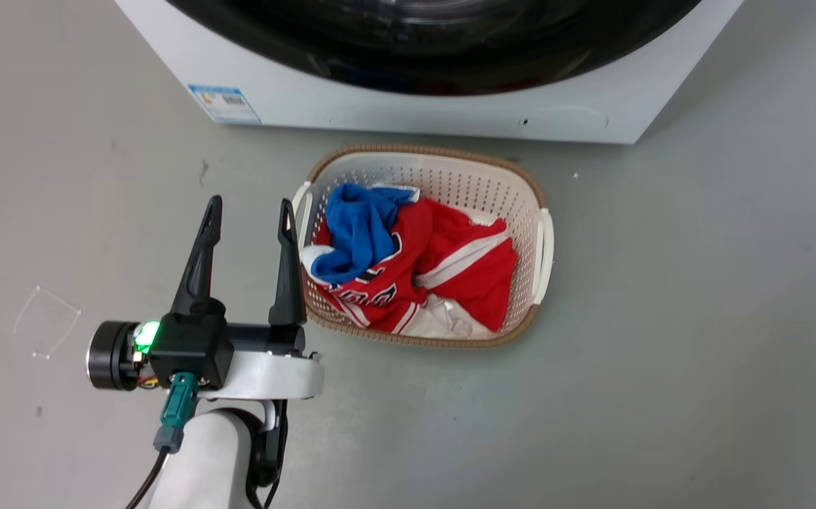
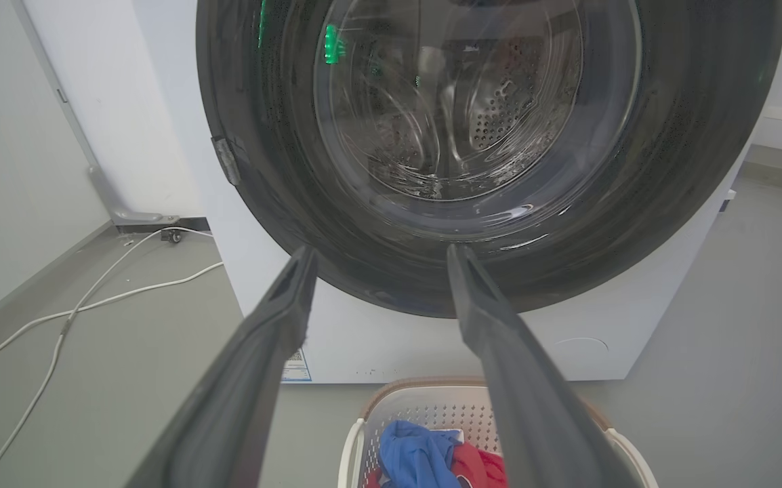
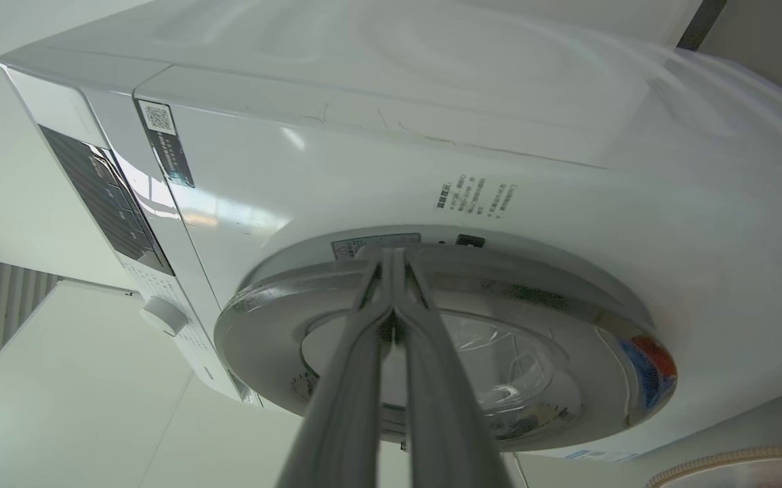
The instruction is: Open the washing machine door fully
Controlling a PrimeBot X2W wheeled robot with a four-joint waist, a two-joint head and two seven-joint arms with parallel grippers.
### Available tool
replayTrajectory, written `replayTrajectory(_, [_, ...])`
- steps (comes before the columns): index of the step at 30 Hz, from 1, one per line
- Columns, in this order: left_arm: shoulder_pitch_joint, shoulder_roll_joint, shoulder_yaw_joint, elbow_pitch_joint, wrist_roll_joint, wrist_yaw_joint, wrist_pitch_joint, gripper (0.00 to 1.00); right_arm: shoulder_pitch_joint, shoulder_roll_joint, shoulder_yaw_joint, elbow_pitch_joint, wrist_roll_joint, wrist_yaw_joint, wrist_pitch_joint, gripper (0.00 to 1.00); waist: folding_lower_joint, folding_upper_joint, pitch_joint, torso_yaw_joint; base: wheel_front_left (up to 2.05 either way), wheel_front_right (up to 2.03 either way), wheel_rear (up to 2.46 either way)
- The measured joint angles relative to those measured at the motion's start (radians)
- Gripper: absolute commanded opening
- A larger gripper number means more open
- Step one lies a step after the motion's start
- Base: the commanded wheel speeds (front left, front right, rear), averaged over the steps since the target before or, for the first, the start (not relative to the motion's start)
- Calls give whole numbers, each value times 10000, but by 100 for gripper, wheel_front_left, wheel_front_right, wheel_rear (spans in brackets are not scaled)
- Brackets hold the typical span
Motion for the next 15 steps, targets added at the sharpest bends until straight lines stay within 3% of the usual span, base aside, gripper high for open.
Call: replayTrajectory(15, [-783,2,-234,-171,-82,2,0,100,-3649,-913,1496,1793,-608,-2,1574,0,0,0,1615,417,0,0,0])
